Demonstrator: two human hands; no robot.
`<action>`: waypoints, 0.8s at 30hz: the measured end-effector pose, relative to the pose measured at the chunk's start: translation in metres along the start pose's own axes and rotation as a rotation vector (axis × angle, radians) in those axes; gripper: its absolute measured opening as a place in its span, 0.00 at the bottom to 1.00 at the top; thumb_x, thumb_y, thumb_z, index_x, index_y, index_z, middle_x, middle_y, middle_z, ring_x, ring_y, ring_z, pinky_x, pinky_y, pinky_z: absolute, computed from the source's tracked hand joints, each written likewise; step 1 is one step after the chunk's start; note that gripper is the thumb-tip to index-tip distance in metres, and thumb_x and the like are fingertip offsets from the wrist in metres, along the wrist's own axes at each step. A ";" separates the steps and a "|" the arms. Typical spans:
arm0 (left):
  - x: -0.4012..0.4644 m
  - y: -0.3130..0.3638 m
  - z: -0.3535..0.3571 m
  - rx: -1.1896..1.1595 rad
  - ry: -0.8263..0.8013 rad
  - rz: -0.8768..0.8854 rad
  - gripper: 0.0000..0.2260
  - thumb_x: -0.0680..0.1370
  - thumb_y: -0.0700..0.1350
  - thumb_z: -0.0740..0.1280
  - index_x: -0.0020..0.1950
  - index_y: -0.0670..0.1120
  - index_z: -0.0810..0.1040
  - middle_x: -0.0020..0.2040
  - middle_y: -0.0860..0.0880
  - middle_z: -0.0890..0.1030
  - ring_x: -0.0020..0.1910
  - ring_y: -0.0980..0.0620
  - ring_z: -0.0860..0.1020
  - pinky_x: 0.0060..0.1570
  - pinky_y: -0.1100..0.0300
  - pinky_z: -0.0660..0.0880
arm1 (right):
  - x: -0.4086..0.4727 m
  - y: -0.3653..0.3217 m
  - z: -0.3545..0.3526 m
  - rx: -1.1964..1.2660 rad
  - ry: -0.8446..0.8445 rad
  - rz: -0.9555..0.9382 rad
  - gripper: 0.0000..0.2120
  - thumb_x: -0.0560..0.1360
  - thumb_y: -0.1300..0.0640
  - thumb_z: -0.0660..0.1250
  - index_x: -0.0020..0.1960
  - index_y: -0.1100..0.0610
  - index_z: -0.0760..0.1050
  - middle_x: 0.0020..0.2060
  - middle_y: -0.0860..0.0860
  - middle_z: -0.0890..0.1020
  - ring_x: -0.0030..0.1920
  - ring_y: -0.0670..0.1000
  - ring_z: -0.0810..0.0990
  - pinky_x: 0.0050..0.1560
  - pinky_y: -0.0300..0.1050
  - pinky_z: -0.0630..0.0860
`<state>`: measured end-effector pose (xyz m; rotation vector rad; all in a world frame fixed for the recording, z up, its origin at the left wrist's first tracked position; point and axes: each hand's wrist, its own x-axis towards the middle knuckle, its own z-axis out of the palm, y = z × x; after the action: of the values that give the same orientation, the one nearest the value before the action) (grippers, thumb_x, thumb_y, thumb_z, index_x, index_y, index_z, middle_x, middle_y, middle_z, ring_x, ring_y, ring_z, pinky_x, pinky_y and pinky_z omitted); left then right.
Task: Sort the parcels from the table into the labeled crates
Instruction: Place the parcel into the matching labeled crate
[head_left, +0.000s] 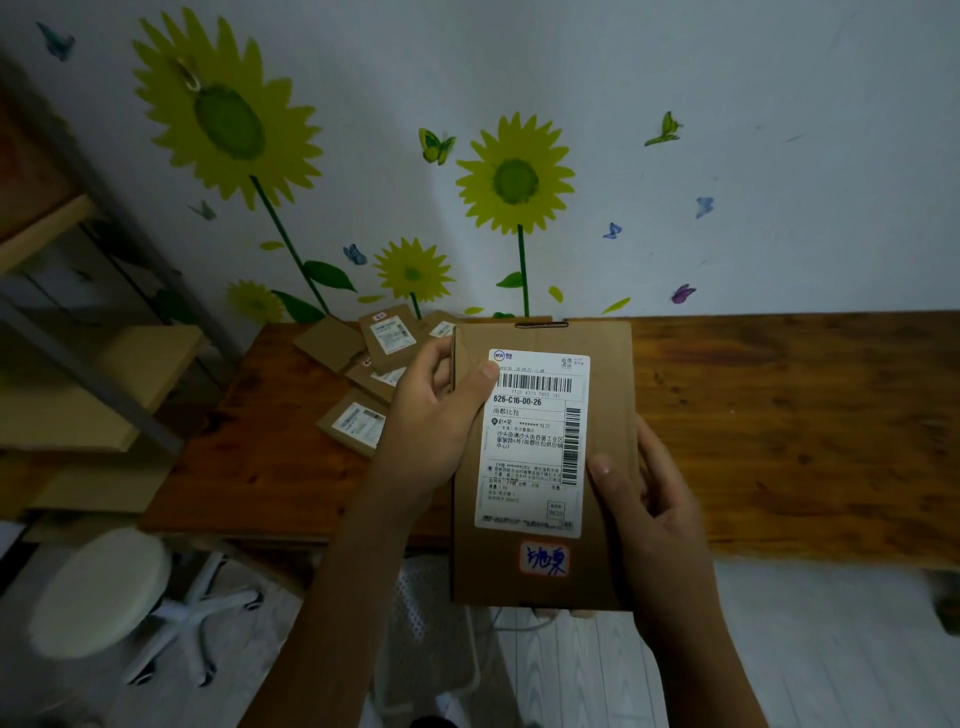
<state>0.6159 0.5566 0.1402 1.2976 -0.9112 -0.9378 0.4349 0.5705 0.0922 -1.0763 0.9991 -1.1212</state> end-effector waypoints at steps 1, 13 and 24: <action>-0.001 0.000 0.001 0.002 -0.002 0.005 0.09 0.81 0.38 0.66 0.60 0.45 0.76 0.51 0.48 0.86 0.48 0.49 0.86 0.41 0.60 0.81 | -0.001 0.000 -0.001 0.003 -0.001 -0.003 0.25 0.70 0.46 0.68 0.65 0.33 0.70 0.56 0.44 0.85 0.51 0.48 0.86 0.40 0.44 0.84; -0.012 0.003 0.005 0.012 -0.052 0.027 0.11 0.81 0.38 0.65 0.60 0.51 0.75 0.51 0.54 0.86 0.49 0.51 0.85 0.42 0.60 0.81 | -0.004 -0.004 -0.010 0.022 -0.029 -0.013 0.25 0.71 0.48 0.68 0.67 0.35 0.69 0.55 0.44 0.86 0.51 0.52 0.87 0.44 0.53 0.85; -0.019 0.003 0.003 0.043 -0.086 0.030 0.15 0.82 0.37 0.63 0.65 0.52 0.73 0.50 0.57 0.86 0.49 0.54 0.85 0.41 0.63 0.80 | -0.005 -0.003 -0.011 0.042 -0.033 -0.004 0.26 0.71 0.48 0.68 0.67 0.35 0.69 0.53 0.42 0.86 0.51 0.51 0.87 0.42 0.50 0.85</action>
<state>0.6062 0.5728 0.1434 1.2847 -1.0197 -0.9614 0.4227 0.5739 0.0936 -1.0603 0.9444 -1.1196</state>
